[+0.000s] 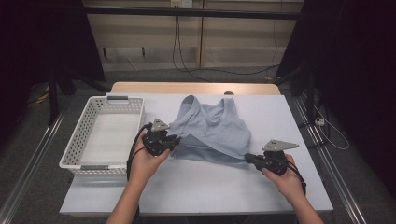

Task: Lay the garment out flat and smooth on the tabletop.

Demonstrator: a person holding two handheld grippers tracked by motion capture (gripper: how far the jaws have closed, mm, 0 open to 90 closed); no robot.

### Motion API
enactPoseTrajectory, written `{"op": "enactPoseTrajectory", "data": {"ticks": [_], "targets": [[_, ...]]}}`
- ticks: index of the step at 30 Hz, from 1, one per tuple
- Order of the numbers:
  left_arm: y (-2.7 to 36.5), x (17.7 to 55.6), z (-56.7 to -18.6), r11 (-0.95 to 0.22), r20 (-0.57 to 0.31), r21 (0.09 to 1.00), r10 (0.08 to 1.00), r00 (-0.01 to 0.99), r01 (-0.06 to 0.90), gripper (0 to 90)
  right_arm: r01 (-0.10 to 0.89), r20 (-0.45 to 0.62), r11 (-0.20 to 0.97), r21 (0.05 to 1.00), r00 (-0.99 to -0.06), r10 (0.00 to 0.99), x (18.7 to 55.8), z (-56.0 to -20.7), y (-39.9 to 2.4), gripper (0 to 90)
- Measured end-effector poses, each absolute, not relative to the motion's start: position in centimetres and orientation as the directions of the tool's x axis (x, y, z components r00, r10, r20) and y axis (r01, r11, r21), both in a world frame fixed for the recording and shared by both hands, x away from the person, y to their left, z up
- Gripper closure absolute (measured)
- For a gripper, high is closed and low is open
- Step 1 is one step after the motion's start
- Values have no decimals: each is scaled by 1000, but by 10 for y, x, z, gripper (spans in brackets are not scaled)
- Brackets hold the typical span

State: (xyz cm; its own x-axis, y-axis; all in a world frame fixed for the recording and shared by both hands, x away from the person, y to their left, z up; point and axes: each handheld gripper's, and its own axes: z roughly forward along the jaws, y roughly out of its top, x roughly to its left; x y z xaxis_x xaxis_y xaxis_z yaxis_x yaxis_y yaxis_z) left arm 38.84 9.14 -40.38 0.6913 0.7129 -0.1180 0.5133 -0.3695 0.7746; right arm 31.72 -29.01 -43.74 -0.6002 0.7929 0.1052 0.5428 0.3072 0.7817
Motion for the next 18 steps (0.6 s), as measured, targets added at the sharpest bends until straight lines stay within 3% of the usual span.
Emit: {"op": "enactPoseTrajectory", "data": {"ticks": [15,18], "targets": [[100,385,-407,-348,-174,750,717,675,563,652,561,100,339,755,-609,786,321,-445,-290,878],[99,385,-407,-364,-162,743,716,679,561,593,559,107,328,761,-608,787,321,-444,-291,876]]}}
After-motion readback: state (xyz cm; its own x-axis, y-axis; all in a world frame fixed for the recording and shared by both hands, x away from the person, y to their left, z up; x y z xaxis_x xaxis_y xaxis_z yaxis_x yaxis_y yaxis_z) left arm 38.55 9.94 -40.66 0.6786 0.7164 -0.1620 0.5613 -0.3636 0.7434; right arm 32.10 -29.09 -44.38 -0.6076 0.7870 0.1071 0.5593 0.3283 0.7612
